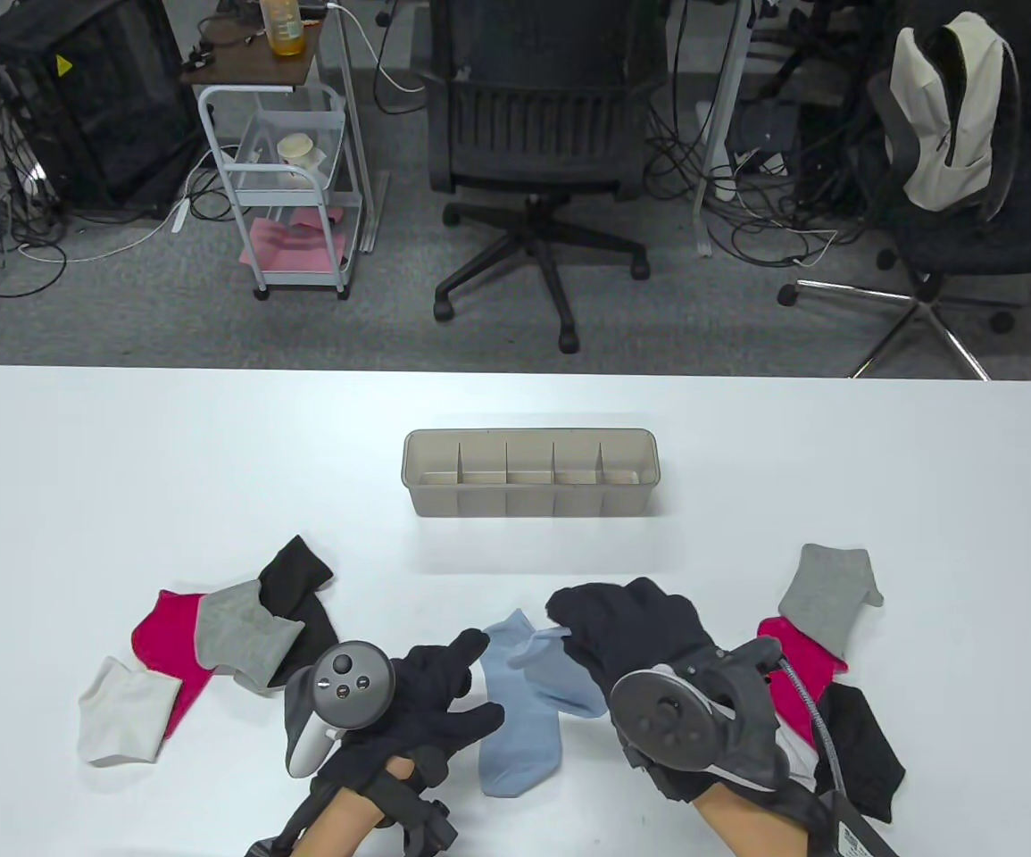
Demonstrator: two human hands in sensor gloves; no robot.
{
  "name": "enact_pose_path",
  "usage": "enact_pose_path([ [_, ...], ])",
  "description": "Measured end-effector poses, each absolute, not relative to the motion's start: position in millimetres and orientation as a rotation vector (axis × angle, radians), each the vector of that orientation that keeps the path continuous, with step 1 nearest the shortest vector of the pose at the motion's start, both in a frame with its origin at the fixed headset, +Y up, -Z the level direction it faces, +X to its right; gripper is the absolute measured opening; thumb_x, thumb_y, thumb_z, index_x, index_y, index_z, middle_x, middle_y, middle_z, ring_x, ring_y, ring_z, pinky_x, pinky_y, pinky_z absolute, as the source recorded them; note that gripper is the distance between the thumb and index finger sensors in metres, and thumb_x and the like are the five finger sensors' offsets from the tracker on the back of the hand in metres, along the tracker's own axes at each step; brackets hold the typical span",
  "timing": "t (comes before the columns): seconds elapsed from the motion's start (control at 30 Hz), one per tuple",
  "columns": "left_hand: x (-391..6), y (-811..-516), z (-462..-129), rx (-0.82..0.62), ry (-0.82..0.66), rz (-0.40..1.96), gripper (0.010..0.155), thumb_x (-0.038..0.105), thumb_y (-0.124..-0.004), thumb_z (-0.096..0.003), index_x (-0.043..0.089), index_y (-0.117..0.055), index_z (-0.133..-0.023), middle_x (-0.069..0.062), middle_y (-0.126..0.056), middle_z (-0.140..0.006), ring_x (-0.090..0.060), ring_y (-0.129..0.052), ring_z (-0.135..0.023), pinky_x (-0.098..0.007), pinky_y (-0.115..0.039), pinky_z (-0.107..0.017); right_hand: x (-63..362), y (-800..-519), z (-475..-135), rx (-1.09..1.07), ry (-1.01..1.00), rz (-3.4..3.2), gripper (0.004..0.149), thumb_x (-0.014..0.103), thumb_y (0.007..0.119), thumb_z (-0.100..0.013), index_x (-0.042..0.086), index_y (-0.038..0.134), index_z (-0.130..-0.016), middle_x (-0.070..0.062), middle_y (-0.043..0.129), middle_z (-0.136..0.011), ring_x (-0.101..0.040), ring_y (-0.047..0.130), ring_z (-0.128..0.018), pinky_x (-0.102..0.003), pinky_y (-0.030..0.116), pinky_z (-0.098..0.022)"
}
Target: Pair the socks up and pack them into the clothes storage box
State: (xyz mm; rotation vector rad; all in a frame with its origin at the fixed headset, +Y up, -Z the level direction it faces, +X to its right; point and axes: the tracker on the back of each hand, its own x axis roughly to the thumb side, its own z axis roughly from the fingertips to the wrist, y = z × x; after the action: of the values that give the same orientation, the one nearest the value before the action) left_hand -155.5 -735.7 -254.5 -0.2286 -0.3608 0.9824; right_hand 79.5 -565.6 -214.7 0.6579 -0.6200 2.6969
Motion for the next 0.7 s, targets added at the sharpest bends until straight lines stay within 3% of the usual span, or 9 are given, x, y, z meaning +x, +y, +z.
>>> enact_pose_path([
  [0.13,-152.2,-735.4,-252.5,-0.238,-0.378,0.955,0.081,0.035,-0.09,-0.0415,0.015,-0.052,-0.11,-0.016,-0.067,-0.085,-0.039,-0.065,-0.058,-0.056,-0.056,-0.044,64.9,-568.9,-206.1,0.741,-0.587,2.668,0.044,0.036,0.085,-0.039,0.044,0.072,-0.08,0.013,0.098,-0.08,-0.007,0.095,-0.053,-0.032,0.082,-0.045],
  [0.3,-149.1,-736.1,-250.4,-0.224,-0.368,0.847,0.059,0.036,-0.091,-0.0412,0.016,-0.076,-0.095,-0.014,-0.076,-0.074,-0.039,-0.069,-0.054,-0.057,-0.058,-0.042,58.0,-568.7,-202.9,0.763,-0.533,2.598,0.044,0.036,0.085,-0.039,0.044,0.072,-0.08,0.013,0.098,-0.08,-0.007,0.095,-0.053,-0.032,0.082,-0.045],
  [0.37,-148.7,-735.6,-249.5,-0.219,-0.365,0.84,0.047,0.035,-0.09,-0.0419,0.008,-0.089,-0.08,-0.011,-0.083,-0.063,-0.037,-0.074,-0.049,-0.057,-0.062,-0.039,57.7,-569.4,-203.7,0.747,-0.536,2.585,0.044,0.036,0.085,-0.039,0.044,0.072,-0.08,0.013,0.099,-0.079,-0.007,0.095,-0.053,-0.032,0.082,-0.045],
  [0.5,-149.3,-738.5,-246.1,-0.287,-0.354,0.826,0.055,0.037,-0.092,-0.0402,-0.008,-0.095,-0.073,-0.008,-0.087,-0.054,-0.036,-0.078,-0.045,-0.056,-0.065,-0.037,60.0,-573.1,-209.8,0.668,-0.578,2.593,0.044,0.037,0.085,-0.039,0.044,0.072,-0.081,0.013,0.099,-0.079,-0.007,0.095,-0.052,-0.032,0.082,-0.044],
  [0.53,-148.9,-740.4,-245.3,-0.316,-0.352,0.821,0.036,0.037,-0.092,-0.04,0.02,-0.094,-0.072,-0.008,-0.087,-0.053,-0.036,-0.078,-0.045,-0.056,-0.065,-0.036,60.5,-576.2,-213.2,0.638,-0.582,2.602,0.044,0.037,0.085,-0.039,0.044,0.072,-0.081,0.012,0.099,-0.079,-0.007,0.095,-0.052,-0.032,0.081,-0.044],
  [0.6,-147.9,-744.2,-244.2,-0.358,-0.34,0.812,0.037,0.038,-0.092,-0.04,0.02,-0.094,-0.071,-0.008,-0.087,-0.052,-0.035,-0.079,-0.044,-0.056,-0.066,-0.036,59.9,-583.5,-220.1,0.603,-0.576,2.619,0.044,0.037,0.085,-0.039,0.043,0.072,-0.081,0.012,0.099,-0.078,-0.008,0.095,-0.051,-0.032,0.081,-0.044],
  [0.63,-147.0,-746.8,-244.0,-0.375,-0.33,0.802,0.058,0.039,-0.092,-0.04,-0.01,-0.096,-0.071,-0.008,-0.088,-0.052,-0.035,-0.079,-0.044,-0.056,-0.066,-0.036,59.3,-588.3,-224.3,0.584,-0.57,2.635,0.044,0.037,0.085,-0.039,0.043,0.072,-0.081,0.012,0.099,-0.078,-0.008,0.095,-0.051,-0.033,0.081,-0.044],
  [0.67,-145.9,-749.2,-244.1,-0.39,-0.325,0.789,0.037,0.039,-0.092,-0.04,0.02,-0.095,-0.071,-0.008,-0.088,-0.052,-0.035,-0.079,-0.044,-0.056,-0.066,-0.036,58.5,-593.3,-228.9,0.564,-0.564,2.652,0.044,0.037,0.085,-0.039,0.043,0.072,-0.081,0.012,0.099,-0.078,-0.008,0.095,-0.051,-0.033,0.081,-0.043],
  [0.7,-144.6,-752.1,-244.2,-0.409,-0.319,0.776,0.037,0.039,-0.092,-0.0401,0.02,-0.095,-0.071,-0.008,-0.088,-0.052,-0.036,-0.079,-0.044,-0.056,-0.066,-0.036,57.8,-597.6,-232.6,0.548,-0.556,2.667,0.044,0.037,0.085,-0.039,0.043,0.072,-0.081,0.012,0.099,-0.078,-0.008,0.095,-0.051,-0.033,0.081,-0.043],
])
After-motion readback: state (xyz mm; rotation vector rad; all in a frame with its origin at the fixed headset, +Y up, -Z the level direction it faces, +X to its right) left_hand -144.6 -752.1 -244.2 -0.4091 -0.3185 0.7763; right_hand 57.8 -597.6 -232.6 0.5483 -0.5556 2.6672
